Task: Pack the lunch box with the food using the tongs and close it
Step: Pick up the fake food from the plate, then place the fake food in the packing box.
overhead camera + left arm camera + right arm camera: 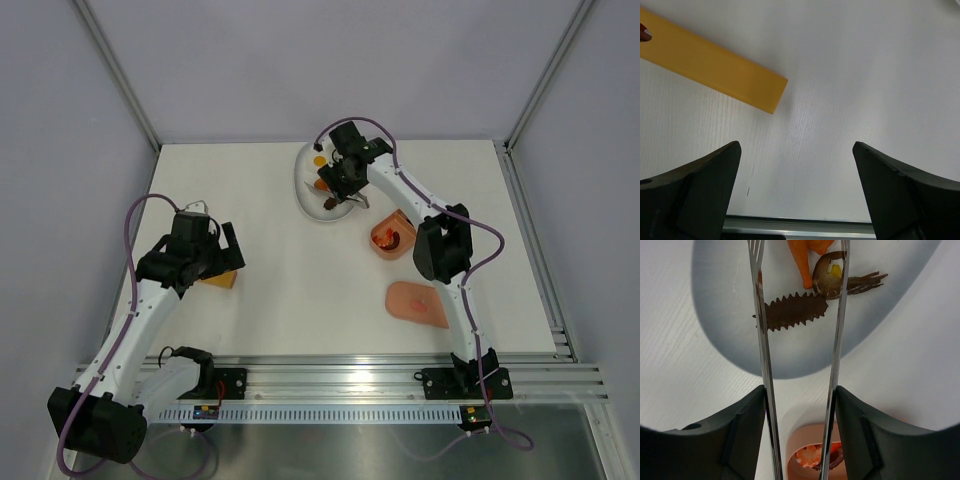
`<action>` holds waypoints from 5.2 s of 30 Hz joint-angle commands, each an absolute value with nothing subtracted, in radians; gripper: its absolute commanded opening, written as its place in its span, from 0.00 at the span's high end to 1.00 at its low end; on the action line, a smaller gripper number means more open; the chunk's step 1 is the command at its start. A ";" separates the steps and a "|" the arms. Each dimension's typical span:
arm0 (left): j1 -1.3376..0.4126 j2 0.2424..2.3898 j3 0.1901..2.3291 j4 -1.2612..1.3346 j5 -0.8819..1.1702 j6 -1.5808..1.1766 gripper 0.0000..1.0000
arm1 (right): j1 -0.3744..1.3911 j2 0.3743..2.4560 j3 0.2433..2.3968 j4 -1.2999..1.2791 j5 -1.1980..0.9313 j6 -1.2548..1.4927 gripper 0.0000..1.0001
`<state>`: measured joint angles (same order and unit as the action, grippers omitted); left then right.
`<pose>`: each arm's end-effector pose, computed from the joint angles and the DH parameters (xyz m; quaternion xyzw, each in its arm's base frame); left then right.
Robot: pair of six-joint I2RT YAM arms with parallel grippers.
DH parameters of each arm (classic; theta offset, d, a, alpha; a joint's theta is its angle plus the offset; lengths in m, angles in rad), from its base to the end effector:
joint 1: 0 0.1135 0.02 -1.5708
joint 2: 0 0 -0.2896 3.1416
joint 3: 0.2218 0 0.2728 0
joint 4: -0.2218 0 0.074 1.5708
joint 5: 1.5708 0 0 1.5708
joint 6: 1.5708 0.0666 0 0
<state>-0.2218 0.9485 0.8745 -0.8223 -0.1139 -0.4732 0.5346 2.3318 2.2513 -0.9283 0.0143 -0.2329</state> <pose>0.2051 -0.0385 0.2795 -0.1368 0.9323 -0.0620 0.3289 0.4864 0.2869 0.2427 -0.3579 0.8916 0.0349 0.2752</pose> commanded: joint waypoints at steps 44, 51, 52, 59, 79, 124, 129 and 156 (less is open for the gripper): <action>-0.224 0.897 0.859 -0.813 -0.137 -0.489 0.01 | 0.465 2.336 2.324 -0.960 -0.175 -0.115 0.39; -0.224 0.894 0.856 -0.815 -0.138 -0.488 0.01 | 0.463 2.313 2.289 -0.948 -0.152 -0.101 0.46; -0.224 0.894 0.856 -0.813 -0.138 -0.488 0.01 | 0.463 2.306 2.284 -0.948 -0.152 -0.101 0.47; -0.224 0.893 0.856 -0.813 -0.137 -0.488 0.01 | 0.465 2.275 2.286 -0.928 -0.152 -0.071 0.67; -0.224 0.894 0.850 -0.808 -0.143 -0.486 0.01 | 0.460 2.215 2.284 -0.805 -0.140 0.057 0.77; -0.225 0.965 0.862 -0.744 -0.077 -0.460 0.01 | 0.396 1.474 1.388 -0.629 0.049 0.187 0.77; -0.227 0.966 0.862 -0.742 -0.075 -0.459 0.01 | 0.376 1.390 1.275 -0.638 0.080 0.209 0.77; -0.253 1.003 0.882 -0.736 -0.075 -0.476 0.01 | 0.360 1.262 1.108 -0.698 0.126 0.230 0.76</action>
